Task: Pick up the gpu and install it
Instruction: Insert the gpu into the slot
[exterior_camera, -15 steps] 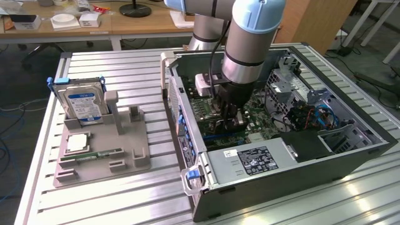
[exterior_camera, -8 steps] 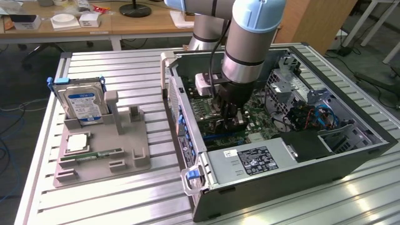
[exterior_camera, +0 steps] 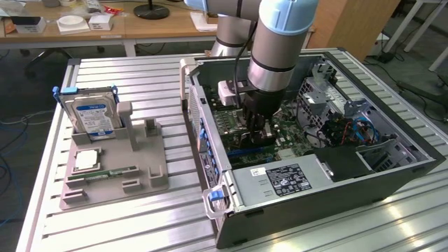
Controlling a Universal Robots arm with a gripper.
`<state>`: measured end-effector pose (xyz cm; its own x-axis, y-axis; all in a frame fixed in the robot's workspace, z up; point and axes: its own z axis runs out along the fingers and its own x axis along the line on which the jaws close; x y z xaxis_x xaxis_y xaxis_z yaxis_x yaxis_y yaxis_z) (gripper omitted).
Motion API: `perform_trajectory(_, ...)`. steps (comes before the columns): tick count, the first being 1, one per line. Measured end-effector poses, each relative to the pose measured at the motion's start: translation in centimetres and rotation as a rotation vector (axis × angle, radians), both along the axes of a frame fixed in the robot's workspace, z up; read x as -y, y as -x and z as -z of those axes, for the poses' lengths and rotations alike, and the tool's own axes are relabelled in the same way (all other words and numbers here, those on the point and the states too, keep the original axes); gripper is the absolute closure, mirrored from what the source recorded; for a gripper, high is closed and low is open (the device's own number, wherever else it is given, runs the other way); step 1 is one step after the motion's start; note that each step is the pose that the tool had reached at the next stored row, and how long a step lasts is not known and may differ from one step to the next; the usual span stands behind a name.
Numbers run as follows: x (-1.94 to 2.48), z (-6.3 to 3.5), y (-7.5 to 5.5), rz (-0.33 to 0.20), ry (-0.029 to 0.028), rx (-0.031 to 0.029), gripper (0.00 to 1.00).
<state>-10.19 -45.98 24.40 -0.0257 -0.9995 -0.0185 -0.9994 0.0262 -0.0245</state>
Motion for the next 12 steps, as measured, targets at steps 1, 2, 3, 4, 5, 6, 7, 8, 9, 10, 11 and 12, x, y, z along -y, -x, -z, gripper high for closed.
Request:
perform_trajectory(1, 0.00, 0.00, 0.00, 0.000, 0.0000, -0.0001, 0.73)
perform_trajectory(2, 0.00, 0.00, 0.00, 0.000, 0.0000, 0.0000, 0.73)
perform_trajectory(3, 0.00, 0.00, 0.00, 0.000, 0.0000, 0.0000, 0.73)
perform_trajectory(4, 0.00, 0.00, 0.00, 0.000, 0.0000, 0.0000, 0.73)
perform_trajectory(5, 0.00, 0.00, 0.00, 0.000, -0.0001, 0.0000, 0.73)
perform_trajectory(6, 0.02, 0.00, 0.01, 0.000, -0.0001, 0.0000, 0.73)
perform_trajectory(7, 0.04, 0.00, 0.01, 0.000, -0.0002, 0.0000, 0.73)
perform_trajectory(8, 0.04, 0.01, 0.01, 0.000, -0.0002, 0.0000, 0.73)
perform_trajectory(9, 0.05, 0.01, 0.00, 0.000, -0.0002, 0.0000, 0.73)
perform_trajectory(10, 0.07, 0.01, 0.01, 0.000, -0.0001, -0.0001, 0.73)
perform_trajectory(11, 0.10, 0.01, 0.01, 0.000, 0.0000, -0.0001, 0.73)
perform_trajectory(12, 0.11, 0.01, 0.01, 0.000, -0.0001, 0.0000, 0.73)
